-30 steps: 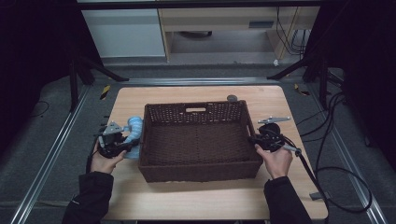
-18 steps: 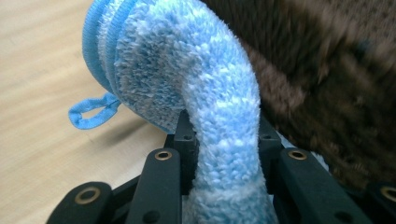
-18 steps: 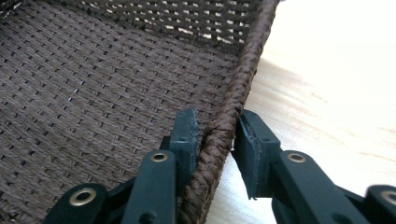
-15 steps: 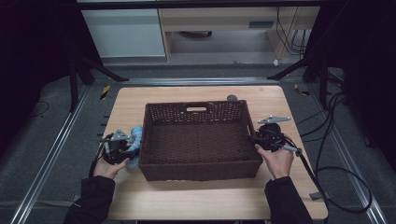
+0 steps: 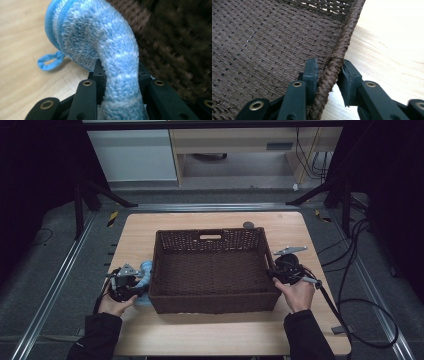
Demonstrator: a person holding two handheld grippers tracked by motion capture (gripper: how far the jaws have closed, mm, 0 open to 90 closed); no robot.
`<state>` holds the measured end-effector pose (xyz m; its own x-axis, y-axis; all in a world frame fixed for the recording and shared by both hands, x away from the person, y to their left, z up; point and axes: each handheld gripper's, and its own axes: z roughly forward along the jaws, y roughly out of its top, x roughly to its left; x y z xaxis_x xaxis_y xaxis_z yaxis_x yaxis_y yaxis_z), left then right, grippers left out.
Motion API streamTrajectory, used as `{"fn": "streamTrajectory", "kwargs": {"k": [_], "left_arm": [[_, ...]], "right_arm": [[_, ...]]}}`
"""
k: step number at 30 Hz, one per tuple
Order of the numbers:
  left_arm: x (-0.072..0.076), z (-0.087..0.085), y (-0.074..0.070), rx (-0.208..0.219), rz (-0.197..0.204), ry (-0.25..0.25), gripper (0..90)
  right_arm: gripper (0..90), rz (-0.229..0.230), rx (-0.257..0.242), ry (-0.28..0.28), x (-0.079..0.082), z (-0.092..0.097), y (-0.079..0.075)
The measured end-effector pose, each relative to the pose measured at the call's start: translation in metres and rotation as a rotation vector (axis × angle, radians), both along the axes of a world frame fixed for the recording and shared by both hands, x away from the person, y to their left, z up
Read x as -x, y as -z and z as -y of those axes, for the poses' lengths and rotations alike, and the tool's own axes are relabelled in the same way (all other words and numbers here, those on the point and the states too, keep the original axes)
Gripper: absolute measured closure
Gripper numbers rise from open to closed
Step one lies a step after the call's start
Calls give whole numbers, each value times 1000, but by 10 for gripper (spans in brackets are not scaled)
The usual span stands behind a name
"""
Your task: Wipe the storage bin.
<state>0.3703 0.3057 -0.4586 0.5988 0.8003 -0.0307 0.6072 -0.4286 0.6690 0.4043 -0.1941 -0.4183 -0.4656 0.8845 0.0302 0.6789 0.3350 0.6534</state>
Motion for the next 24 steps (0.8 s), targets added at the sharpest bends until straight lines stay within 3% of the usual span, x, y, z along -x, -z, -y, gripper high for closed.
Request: {"fn": "streamTrajectory", "kwargs": {"k": [3, 5, 6, 7, 12, 20, 24], "left_arm": [[-1, 0, -13, 18, 32, -5, 697], [2, -3, -29, 44, 79, -9, 697], [2, -3, -29, 44, 79, -9, 697], [4, -5, -40, 57, 117, -8, 697], [6, -5, -47, 57, 134, 5, 697], [4, -3, -21, 31, 55, 9, 697], [8, -1, -10, 10, 13, 23, 697]], "right_arm": [[724, 4, 7, 11, 0, -1, 0], [742, 17, 3, 33, 0, -2, 0], [742, 17, 3, 33, 0, -2, 0], [747, 23, -6, 42, -1, -2, 0], [749, 30, -16, 60, -6, -1, 1], [736, 29, -30, 66, -9, -1, 1], [663, 56, -40, 54, -7, 2, 1]]}}
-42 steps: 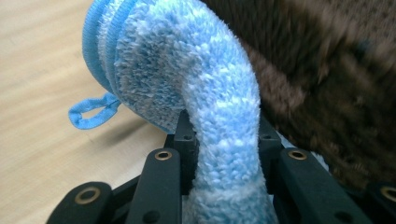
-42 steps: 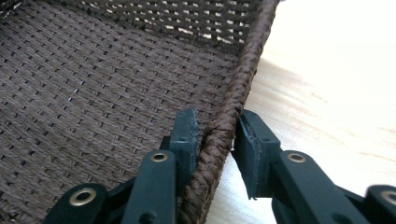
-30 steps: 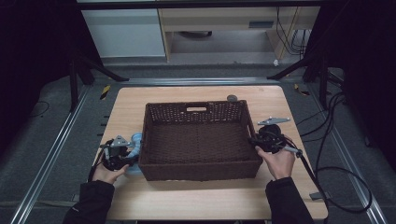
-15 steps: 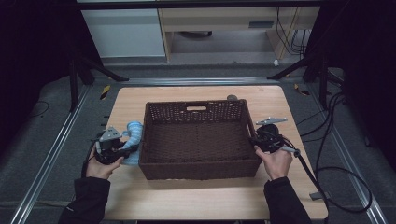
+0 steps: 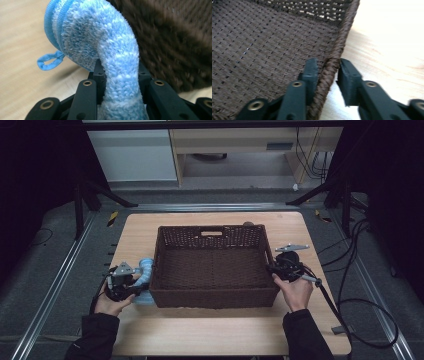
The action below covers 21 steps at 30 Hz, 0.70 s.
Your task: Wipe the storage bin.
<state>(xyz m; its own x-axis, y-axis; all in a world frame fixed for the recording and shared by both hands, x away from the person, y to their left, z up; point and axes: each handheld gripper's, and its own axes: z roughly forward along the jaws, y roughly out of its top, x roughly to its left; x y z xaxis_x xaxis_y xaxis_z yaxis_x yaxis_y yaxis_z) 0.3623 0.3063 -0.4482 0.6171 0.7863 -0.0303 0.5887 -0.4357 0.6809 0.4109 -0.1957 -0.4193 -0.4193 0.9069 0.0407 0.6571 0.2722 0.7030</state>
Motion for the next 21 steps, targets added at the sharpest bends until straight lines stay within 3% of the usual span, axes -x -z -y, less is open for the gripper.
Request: {"fn": "streamTrajectory", "kwargs": {"k": [5, 8, 12, 18, 21], "left_arm": [[4, 0, 4, 5, -16, 3, 697], [5, 0, -3, 18, 9, 0, 697], [7, 1, -17, 28, 50, 2, 697], [11, -1, -33, 53, 106, 7, 697], [13, 0, -36, 45, 117, 13, 697]], "right_arm": [[644, -18, 1, -20, 5, 2, 0], [686, -23, -3, -25, 5, 1, 0], [748, -7, 14, 16, 6, -2, 0], [760, 15, 7, 63, 3, -3, 1], [756, 17, 21, 76, 0, -3, 1]]}}
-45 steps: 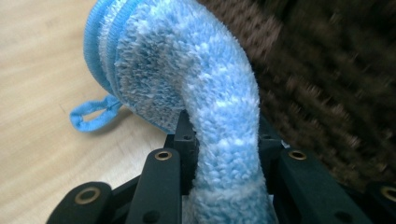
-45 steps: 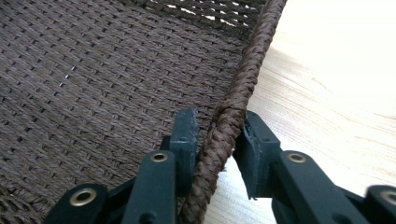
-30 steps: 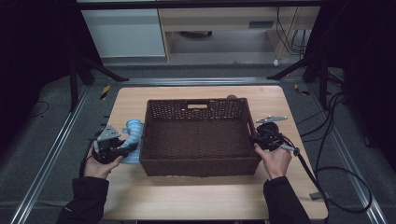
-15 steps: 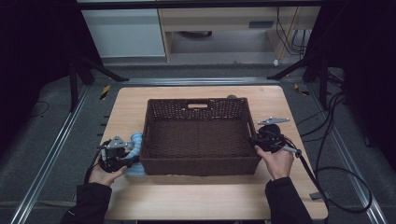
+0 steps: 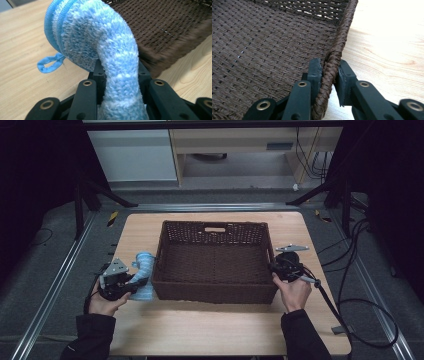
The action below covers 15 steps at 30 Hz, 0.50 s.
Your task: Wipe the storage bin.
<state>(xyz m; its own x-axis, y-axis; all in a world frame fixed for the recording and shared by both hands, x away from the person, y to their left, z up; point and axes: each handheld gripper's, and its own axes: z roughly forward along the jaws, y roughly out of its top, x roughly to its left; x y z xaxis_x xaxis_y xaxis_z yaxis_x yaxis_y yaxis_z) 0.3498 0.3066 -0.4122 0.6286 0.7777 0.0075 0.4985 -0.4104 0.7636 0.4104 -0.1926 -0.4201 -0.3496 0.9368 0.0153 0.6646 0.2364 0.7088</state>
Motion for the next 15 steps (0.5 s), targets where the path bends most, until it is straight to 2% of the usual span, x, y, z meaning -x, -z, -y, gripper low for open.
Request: {"fn": "streamTrajectory", "kwargs": {"k": [4, 8, 15], "left_arm": [[-2, 2, 10, -10, -25, -1, 697], [-1, 3, 23, -15, -64, 5, 697], [4, 4, 49, -51, -146, 23, 696]], "right_arm": [[720, 5, -15, -19, 0, 1, -1], [620, 27, -19, -30, 2, 5, -1], [668, 3, -21, -61, 3, 5, 1]]}}
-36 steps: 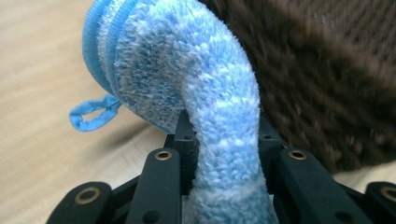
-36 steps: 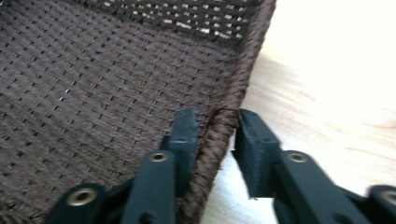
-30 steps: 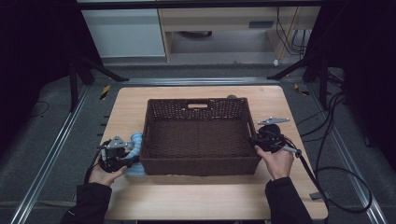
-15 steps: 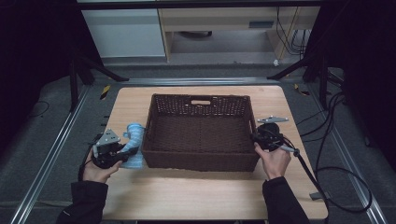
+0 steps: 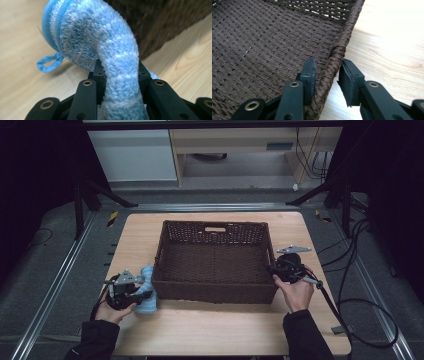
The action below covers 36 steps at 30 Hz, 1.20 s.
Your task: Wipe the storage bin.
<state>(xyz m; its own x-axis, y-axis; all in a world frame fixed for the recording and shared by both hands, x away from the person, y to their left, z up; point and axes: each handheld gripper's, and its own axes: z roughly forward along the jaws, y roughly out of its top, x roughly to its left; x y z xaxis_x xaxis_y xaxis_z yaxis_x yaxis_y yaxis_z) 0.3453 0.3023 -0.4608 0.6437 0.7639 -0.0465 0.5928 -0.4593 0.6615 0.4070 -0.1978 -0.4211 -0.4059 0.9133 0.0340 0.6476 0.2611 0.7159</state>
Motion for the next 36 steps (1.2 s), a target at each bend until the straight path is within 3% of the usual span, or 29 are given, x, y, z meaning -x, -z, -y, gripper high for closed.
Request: {"fn": "streamTrajectory", "kwargs": {"k": [3, 8, 12, 17, 20, 25, 30, 33, 36], "left_arm": [[-1, 0, 0, 2, 0, 3, 696], [3, 1, -17, 28, 53, -1, 696], [7, 0, -35, 42, 109, -6, 696], [13, -3, -44, 56, 140, -4, 696], [15, -3, -37, 52, 129, -6, 696], [14, 1, -18, 35, 73, 1, 696], [13, 3, -9, 18, 44, -2, 696], [12, 4, -7, 5, 29, -7, 697], [18, 6, -21, 7, 70, -5, 696]], "right_arm": [[689, -3, -1, 5, 0, 0, 0], [732, 18, 26, 31, 1, -4, 0], [740, 23, 21, 41, 0, -4, 0], [738, 21, 18, 43, -2, -4, 1], [736, 23, 21, 39, -2, -4, 1], [733, 20, 15, 37, -2, -4, 1], [730, 21, 12, 34, -2, -3, 1], [730, 20, 12, 34, -2, -3, 1], [729, 20, 12, 33, -2, -3, 1]]}}
